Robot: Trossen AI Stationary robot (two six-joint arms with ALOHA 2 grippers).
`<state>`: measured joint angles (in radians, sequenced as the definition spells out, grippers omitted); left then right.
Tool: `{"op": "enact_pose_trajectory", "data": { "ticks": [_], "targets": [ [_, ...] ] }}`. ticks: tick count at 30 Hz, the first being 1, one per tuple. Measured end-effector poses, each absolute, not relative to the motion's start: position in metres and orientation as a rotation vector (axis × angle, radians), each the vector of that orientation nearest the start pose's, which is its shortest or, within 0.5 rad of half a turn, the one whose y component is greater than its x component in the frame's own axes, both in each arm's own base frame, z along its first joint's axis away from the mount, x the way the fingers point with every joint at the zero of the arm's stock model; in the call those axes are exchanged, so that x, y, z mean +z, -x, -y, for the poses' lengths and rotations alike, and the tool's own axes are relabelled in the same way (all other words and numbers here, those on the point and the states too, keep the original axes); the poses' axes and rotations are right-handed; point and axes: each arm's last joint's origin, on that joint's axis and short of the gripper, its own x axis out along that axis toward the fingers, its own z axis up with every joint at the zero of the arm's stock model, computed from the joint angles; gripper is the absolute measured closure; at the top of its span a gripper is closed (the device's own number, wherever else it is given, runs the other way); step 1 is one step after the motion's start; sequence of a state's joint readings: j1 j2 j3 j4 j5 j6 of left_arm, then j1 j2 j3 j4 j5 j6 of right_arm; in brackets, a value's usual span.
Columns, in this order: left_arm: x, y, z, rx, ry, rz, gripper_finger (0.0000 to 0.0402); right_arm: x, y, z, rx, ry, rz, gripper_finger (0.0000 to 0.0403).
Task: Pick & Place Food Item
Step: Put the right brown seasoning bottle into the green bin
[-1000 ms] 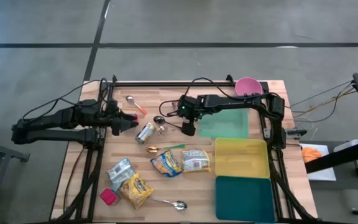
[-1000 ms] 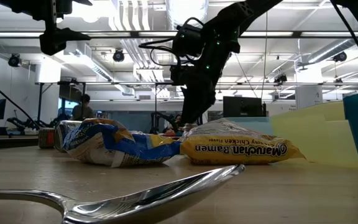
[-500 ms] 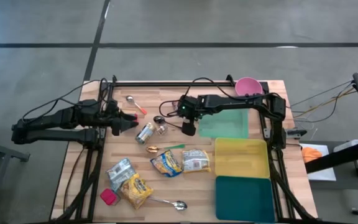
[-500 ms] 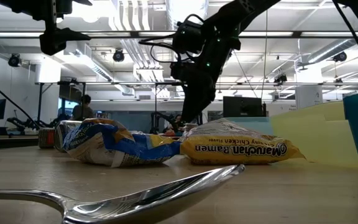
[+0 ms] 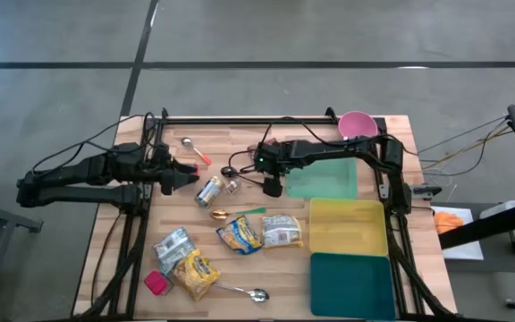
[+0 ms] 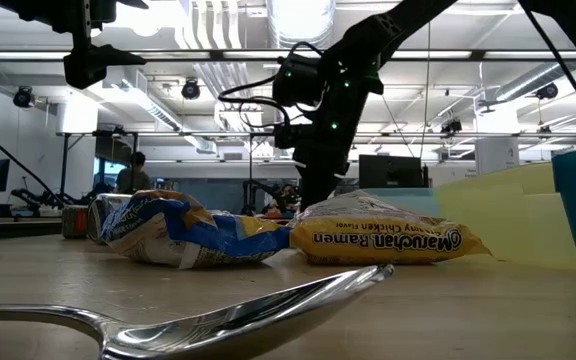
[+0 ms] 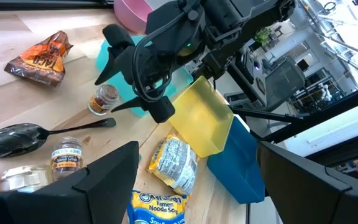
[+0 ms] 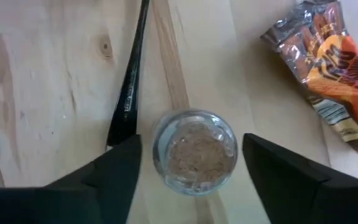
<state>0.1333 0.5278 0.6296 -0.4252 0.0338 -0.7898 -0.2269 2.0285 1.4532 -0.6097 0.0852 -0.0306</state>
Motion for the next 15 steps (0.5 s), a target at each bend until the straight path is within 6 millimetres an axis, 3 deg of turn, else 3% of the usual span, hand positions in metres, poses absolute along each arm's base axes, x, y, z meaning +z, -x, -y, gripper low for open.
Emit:
{"op": "enact_pose_trajectory", "data": {
  "ticks": [6,15],
  "targets": [
    [0.2903,-0.1203,-0.0151,0.221,0.809,-0.267,0.0069,0.1707,-0.4,0.0947,-0.25,-0.052,-1.184,0.0236],
    [0.2903,-0.1203,-0.0151,0.221,0.809,-0.267,0.0069,0.1703,-0.3996,0.0946,-0.253,-0.063,-1.188,0.0235]
  ]
}}
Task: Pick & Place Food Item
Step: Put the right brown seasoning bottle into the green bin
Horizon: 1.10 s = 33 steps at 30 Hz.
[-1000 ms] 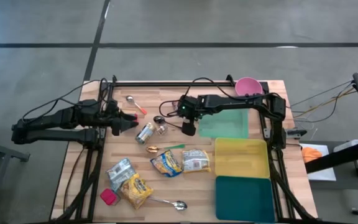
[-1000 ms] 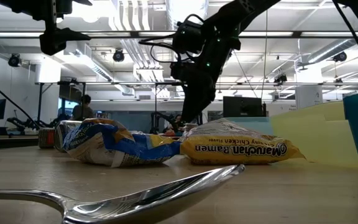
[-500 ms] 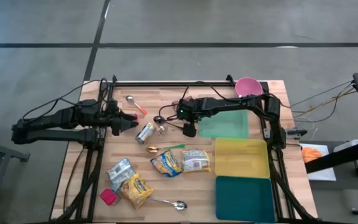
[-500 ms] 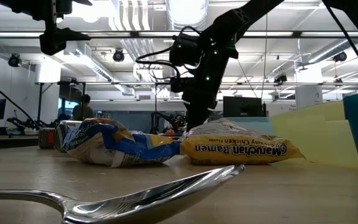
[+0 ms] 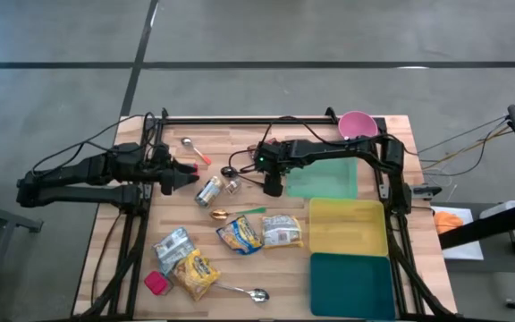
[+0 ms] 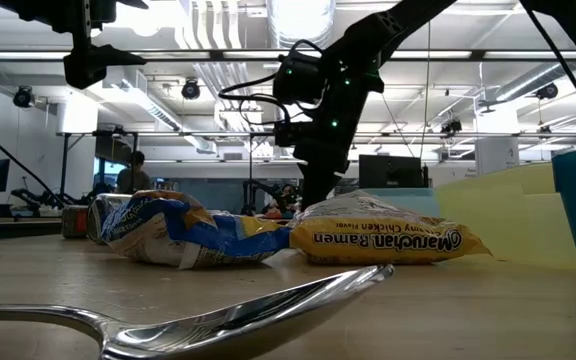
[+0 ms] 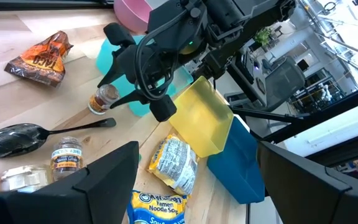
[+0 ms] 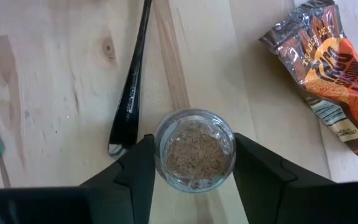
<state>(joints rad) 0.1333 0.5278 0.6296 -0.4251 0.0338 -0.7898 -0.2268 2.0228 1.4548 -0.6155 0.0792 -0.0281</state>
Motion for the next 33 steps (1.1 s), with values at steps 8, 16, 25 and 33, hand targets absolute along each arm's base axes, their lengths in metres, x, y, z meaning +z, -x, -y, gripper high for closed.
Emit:
{"op": "enact_pose_trajectory", "data": {
  "ticks": [8,16,25,33],
  "targets": [
    [0.29,-0.12,-0.015,0.221,0.809,-0.267,0.0069,0.193,-0.394,0.092,-0.252,-0.174,-1.128,0.0235],
    [0.29,-0.12,-0.015,0.222,0.809,-0.269,0.0069,0.255,-0.369,0.092,-0.304,-0.272,-0.991,0.0235],
    [0.29,-0.12,-0.015,0.224,0.809,-0.274,0.0069,0.27,-0.315,0.113,-0.427,-0.386,-1.114,0.0235],
    [0.288,-0.119,-0.015,0.229,0.812,-0.293,0.0069,0.25,-0.252,0.121,-0.544,-0.552,-1.064,0.0235]
  ]
}}
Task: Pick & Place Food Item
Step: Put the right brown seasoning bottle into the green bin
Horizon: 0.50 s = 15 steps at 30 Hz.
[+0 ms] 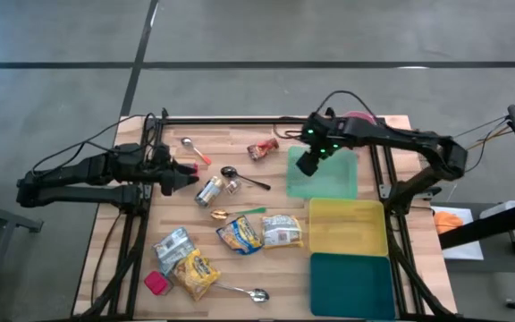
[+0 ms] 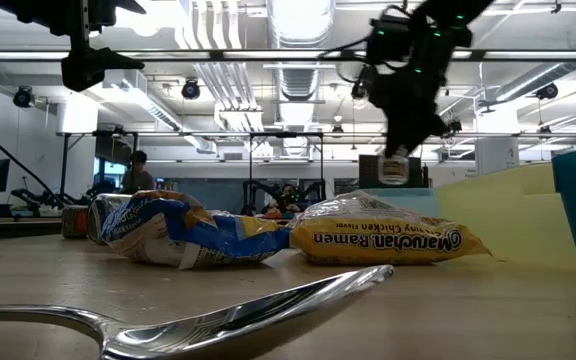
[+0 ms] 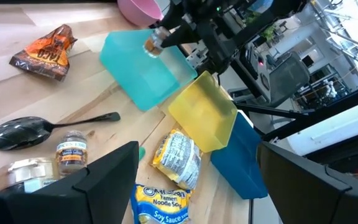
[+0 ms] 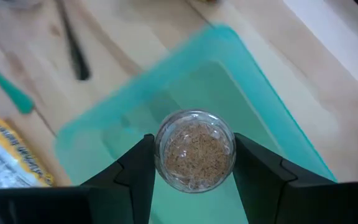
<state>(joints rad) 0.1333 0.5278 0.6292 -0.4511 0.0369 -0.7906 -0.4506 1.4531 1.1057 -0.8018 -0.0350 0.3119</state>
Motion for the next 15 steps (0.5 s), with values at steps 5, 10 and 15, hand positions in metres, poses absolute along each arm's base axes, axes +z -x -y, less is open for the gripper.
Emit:
{"op": "enact_pose_trajectory", "data": {
  "ticks": [5,10,15],
  "targets": [
    [0.287,-0.119,-0.015,0.23,0.81,-0.298,0.0069,0.242,-0.217,0.115,-0.636,-0.608,-1.039,0.0235],
    [0.287,-0.119,-0.015,0.229,0.804,-0.298,0.0069,0.223,-0.193,0.107,-0.732,-0.626,-1.072,0.0235],
    [0.287,-0.119,-0.015,0.229,0.803,-0.298,0.0069,0.202,-0.178,0.104,-0.824,-0.693,-1.113,0.0235]
  ]
}}
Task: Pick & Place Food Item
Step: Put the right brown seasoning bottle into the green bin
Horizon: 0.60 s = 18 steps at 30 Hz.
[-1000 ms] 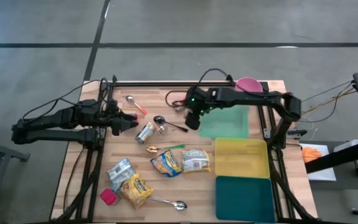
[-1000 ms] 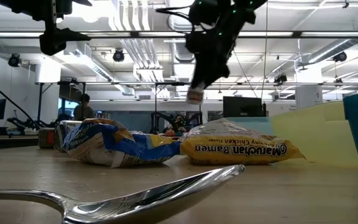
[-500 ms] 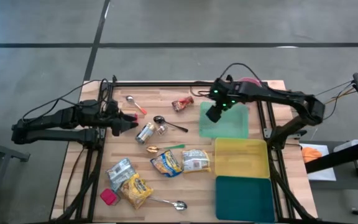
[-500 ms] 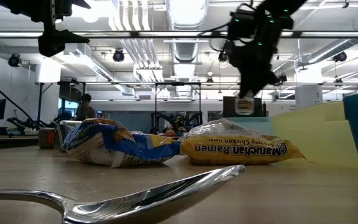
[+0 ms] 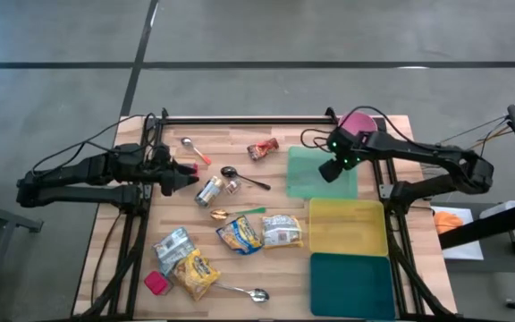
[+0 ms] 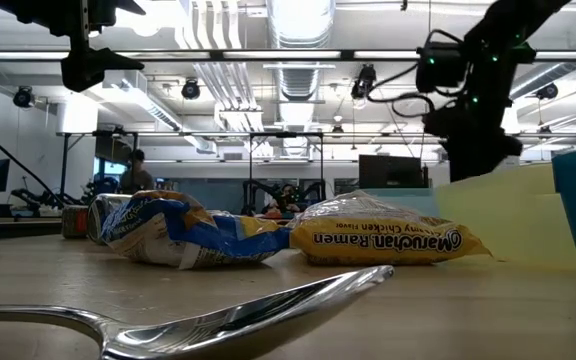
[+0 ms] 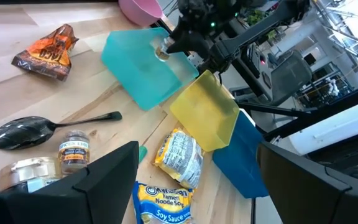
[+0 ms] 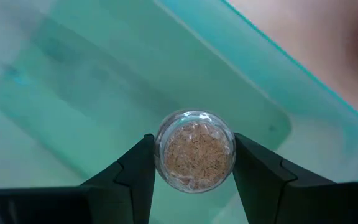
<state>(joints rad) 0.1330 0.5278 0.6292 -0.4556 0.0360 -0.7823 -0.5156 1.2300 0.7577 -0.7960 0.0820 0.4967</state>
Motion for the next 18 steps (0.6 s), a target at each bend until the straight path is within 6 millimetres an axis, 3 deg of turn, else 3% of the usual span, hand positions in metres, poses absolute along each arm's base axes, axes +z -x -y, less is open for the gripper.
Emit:
{"op": "enact_pose_trajectory", "data": {
  "ticks": [18],
  "targets": [
    [0.288,-0.119,-0.015,0.234,0.81,-0.295,0.0069,0.176,-0.168,0.117,-1.081,-0.752,-1.123,0.0235]
  ]
}}
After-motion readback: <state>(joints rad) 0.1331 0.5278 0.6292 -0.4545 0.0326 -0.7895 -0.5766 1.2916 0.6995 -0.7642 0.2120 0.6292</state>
